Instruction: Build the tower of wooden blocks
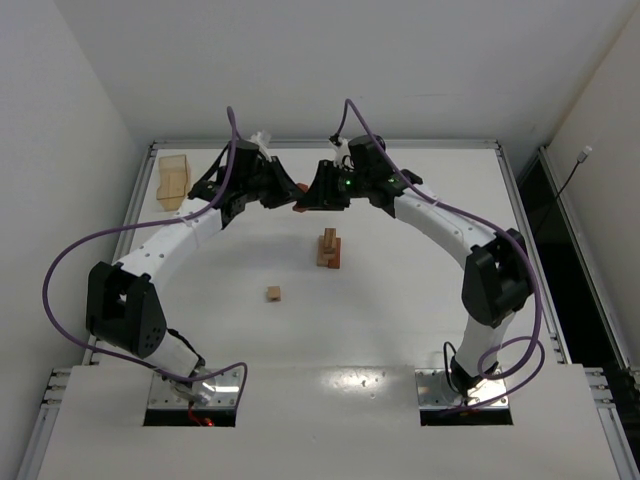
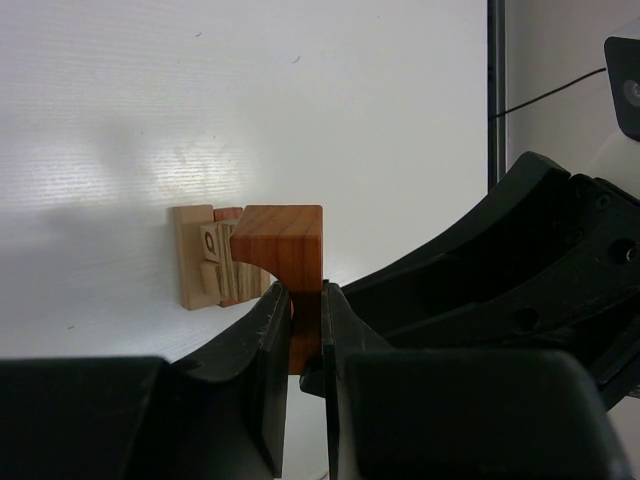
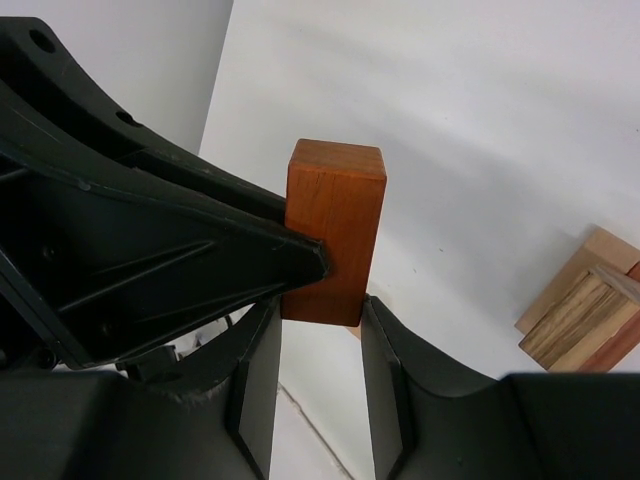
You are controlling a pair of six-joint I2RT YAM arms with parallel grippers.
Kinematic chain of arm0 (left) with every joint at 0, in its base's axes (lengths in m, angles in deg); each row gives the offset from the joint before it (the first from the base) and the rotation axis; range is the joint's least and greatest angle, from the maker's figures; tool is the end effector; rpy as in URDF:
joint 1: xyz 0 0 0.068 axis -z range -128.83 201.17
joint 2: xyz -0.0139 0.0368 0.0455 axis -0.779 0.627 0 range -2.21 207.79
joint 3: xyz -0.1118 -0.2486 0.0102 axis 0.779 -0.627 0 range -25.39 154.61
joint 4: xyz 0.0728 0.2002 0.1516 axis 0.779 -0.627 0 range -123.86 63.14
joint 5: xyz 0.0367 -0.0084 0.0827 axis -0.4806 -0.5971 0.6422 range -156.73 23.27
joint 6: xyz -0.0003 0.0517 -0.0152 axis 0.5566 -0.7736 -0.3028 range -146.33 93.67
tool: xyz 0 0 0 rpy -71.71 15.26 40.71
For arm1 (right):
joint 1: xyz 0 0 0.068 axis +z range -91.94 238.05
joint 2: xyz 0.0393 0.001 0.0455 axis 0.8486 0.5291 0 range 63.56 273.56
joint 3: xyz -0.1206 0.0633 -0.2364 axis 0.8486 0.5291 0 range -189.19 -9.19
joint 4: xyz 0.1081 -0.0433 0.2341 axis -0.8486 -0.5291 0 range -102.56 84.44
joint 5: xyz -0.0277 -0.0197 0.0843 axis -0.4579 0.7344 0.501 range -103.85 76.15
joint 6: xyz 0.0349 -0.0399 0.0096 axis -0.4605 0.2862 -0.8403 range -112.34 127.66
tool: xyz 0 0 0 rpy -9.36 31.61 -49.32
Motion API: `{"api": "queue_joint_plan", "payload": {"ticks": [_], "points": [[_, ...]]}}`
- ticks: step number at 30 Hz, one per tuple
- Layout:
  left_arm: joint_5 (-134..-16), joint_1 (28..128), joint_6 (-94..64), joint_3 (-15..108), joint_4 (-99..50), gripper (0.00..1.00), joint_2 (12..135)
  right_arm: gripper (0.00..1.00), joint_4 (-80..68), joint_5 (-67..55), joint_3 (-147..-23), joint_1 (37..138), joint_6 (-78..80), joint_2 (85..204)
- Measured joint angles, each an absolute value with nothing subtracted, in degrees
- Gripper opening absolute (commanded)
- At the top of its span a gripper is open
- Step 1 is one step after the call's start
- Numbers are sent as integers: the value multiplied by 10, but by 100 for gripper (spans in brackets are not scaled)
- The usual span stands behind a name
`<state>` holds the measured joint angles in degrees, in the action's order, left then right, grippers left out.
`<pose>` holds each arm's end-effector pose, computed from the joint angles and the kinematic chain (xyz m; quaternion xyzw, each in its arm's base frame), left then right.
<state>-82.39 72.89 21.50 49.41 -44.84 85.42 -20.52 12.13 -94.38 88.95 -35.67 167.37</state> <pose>0.3255 -0.1400 0.3259 -0.1291 0.8543 -0.3763 0.3344 0.3546 0.2302 0.2899 -0.0126 0.8651 0.4358 0.2479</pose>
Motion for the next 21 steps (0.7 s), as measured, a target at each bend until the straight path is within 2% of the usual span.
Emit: {"api": "queue_joint_plan", "payload": {"ticks": [1, 8, 10, 11, 14, 21], "points": [[-824, 729, 215, 494, -448, 24, 854, 0, -205, 121, -944, 889, -357, 1674], [-813, 729, 218, 494, -434, 60, 854, 0, -213, 117, -942, 889, -357, 1675], [-804, 729, 219, 494, -435, 75, 854, 0, -215, 117, -942, 889, -353, 1675], [-799, 729, 219, 494, -435, 79, 854, 0, -216, 116, -941, 889, -350, 1675], [-787, 730, 221, 494, -440, 87, 854, 0, -217, 111, -938, 889, -343, 1675], [-715, 712, 211, 494, -488, 88, 846, 0, -261, 10, -911, 890, -288, 1634]]}}
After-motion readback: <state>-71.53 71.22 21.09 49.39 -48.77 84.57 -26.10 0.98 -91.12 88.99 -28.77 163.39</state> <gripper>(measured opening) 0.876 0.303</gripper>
